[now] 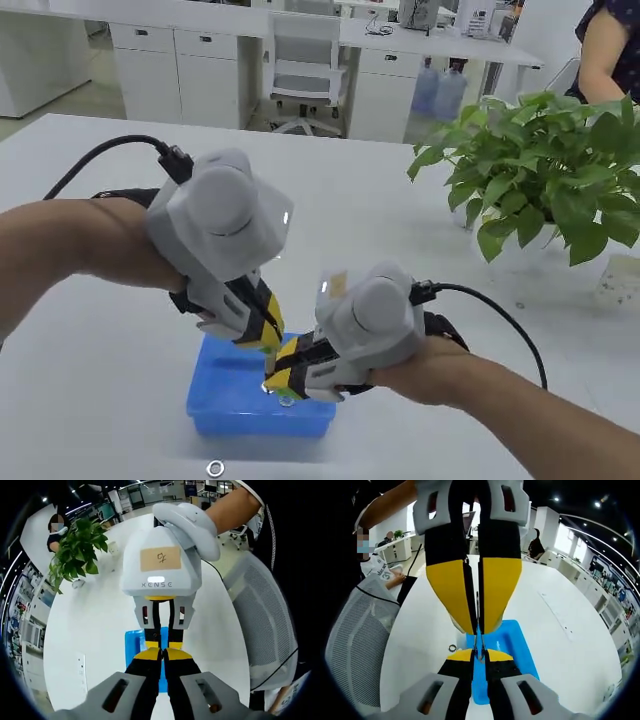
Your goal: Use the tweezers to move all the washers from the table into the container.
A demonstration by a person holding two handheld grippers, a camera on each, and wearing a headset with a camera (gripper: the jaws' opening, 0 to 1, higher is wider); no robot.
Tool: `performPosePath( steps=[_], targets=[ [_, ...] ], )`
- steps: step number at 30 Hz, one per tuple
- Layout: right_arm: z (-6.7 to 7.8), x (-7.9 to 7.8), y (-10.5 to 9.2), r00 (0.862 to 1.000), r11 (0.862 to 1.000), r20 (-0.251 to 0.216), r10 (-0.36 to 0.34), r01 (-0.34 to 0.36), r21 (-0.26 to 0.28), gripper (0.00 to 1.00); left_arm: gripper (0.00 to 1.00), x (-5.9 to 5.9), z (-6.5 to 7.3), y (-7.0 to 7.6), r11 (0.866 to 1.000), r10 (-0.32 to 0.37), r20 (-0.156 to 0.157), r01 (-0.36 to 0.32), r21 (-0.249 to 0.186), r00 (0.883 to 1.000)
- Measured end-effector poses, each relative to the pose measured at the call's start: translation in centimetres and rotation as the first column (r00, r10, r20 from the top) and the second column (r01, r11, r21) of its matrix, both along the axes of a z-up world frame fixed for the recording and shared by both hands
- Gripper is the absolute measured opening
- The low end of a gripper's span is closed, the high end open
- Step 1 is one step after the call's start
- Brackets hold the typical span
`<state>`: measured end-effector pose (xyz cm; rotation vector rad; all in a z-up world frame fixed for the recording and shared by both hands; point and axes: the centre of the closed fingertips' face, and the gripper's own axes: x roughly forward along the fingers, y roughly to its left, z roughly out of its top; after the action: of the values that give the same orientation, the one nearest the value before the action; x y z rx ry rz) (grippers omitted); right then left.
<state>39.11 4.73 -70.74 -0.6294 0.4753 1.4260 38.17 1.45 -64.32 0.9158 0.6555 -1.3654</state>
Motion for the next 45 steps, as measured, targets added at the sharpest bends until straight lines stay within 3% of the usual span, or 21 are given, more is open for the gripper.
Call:
performPosePath(
  steps=[19, 45],
  targets=[
    [-2.5, 2.3, -1.2, 0.999, 0.999, -0.015, -0.029, 0.028, -0.032, 0.1, 0.06, 2.4, -2.4, -0.9, 1.0, 0.006, -0.009, -0.006, -0.019, 1.0],
    [-6.9, 2.9, -1.2, 0.998, 0.996, -0.054, -0.042, 0.038, -0.081, 0.1, 0.06, 3.6, -6.8, -0.2, 0.997, 0.068, -0.058, -0.069, -0.027, 0.996]
  ],
)
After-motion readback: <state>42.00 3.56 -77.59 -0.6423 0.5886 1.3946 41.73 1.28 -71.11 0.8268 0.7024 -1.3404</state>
